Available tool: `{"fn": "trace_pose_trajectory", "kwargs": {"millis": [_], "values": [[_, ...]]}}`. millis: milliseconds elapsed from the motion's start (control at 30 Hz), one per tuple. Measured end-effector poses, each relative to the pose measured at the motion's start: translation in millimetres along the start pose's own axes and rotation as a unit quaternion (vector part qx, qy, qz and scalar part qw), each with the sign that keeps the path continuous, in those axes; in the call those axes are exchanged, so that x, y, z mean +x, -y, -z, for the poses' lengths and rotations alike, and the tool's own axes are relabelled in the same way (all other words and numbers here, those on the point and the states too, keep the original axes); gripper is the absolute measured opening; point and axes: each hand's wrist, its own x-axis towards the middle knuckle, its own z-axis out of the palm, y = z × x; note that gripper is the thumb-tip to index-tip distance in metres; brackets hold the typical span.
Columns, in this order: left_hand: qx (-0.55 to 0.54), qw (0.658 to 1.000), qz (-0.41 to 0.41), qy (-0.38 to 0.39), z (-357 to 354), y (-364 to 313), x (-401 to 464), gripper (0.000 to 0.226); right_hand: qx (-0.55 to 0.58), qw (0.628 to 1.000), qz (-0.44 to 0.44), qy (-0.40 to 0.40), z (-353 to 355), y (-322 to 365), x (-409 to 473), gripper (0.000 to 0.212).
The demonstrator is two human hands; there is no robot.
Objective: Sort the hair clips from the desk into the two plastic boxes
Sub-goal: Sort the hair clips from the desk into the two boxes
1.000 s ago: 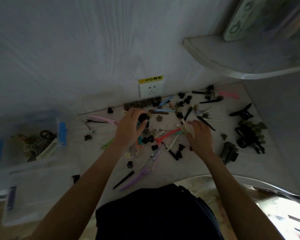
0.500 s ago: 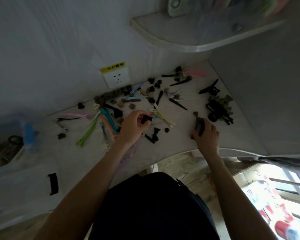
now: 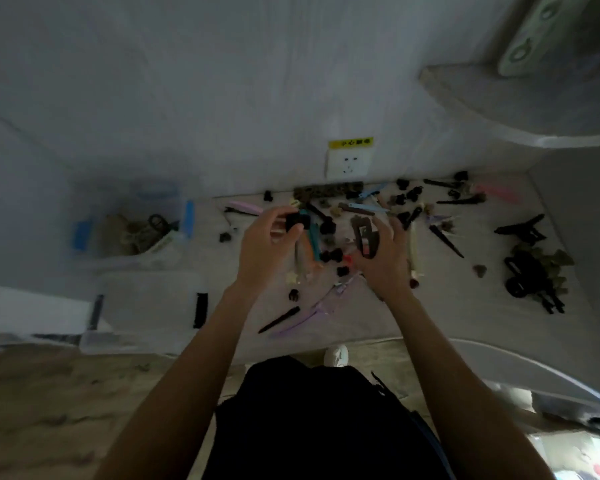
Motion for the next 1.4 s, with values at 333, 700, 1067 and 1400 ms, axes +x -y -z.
{"fn": "trace_pose_trajectory", "kwargs": {"millis": [333, 700, 1067, 1400], "values": [[0.112, 0.962, 0.132, -0.213, 203.3, 72.0, -7.5, 0.03, 0.06, 0.957, 0.175, 0.225, -113.1, 176.9, 11.4, 0.072], [0.309, 0.94, 0.093, -0.111, 264.3, 123.1, 2.7, 0.023, -0.112, 0.943, 0.258, 0.179, -202.5, 273.5, 11.2, 0.043], [0.083, 0.975, -0.148, -0.141, 186.2, 65.7, 1.5, 0.021, -0.108, 0.937, 0.333, 0.016, -131.8, 179.6, -14.8, 0.026], [0.215, 0.933, -0.178, 0.228, -18.9, 12.0, 16.9, 0.034, -0.133, 0.984, 0.098, -0.07, 38.5, -24.7, -35.9, 0.03]]}}
